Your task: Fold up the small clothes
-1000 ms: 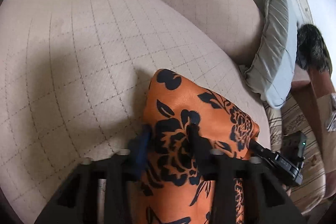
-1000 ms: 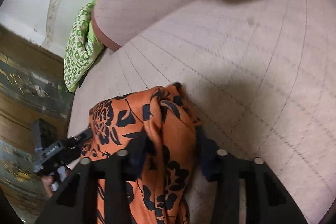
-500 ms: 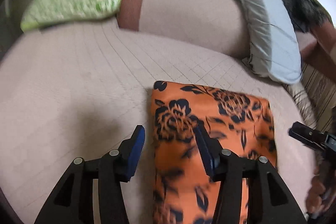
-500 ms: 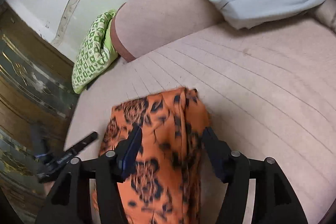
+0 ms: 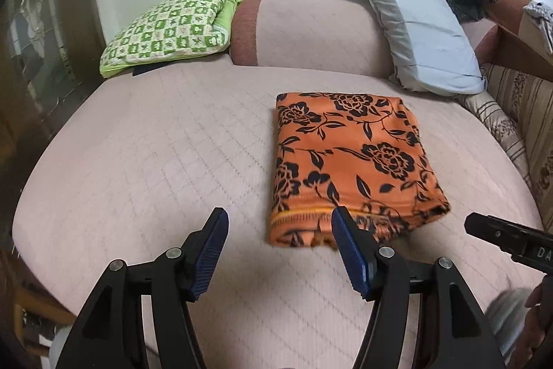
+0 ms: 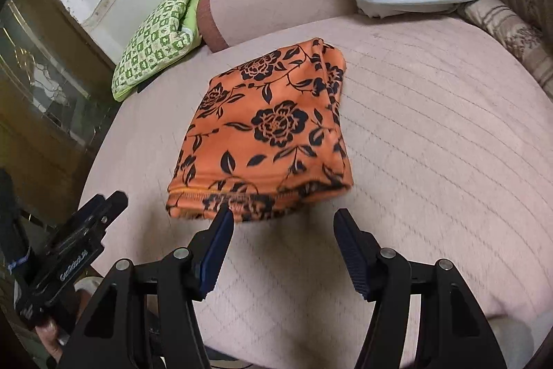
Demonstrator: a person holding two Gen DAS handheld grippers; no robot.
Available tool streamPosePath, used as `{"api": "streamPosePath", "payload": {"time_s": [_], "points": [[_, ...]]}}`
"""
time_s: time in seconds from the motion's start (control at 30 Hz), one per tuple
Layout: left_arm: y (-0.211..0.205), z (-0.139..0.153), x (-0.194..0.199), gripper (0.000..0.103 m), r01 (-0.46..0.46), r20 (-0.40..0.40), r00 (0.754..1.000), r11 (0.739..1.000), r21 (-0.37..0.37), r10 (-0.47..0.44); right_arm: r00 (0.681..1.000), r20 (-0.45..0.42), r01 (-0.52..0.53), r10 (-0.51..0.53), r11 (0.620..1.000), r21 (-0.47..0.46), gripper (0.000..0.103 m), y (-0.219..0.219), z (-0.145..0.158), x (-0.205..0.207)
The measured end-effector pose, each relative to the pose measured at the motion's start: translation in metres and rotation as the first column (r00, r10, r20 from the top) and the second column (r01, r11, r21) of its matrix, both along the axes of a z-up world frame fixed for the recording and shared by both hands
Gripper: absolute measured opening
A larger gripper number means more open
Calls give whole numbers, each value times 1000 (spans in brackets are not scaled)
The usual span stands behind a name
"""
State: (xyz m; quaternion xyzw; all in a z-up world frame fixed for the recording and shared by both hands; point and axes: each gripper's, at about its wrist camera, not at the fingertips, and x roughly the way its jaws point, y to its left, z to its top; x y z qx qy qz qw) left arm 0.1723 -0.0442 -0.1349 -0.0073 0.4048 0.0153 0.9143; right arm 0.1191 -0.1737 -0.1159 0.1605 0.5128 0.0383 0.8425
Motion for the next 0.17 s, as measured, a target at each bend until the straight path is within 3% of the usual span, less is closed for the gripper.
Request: {"api": "streamPosePath", "payload": {"time_s": [0.17], "points": [[-2,10,-23,63,-13,35,999,1000,19,12,1000,7,-4,4,1000,-4,63,3,5,-13]]}}
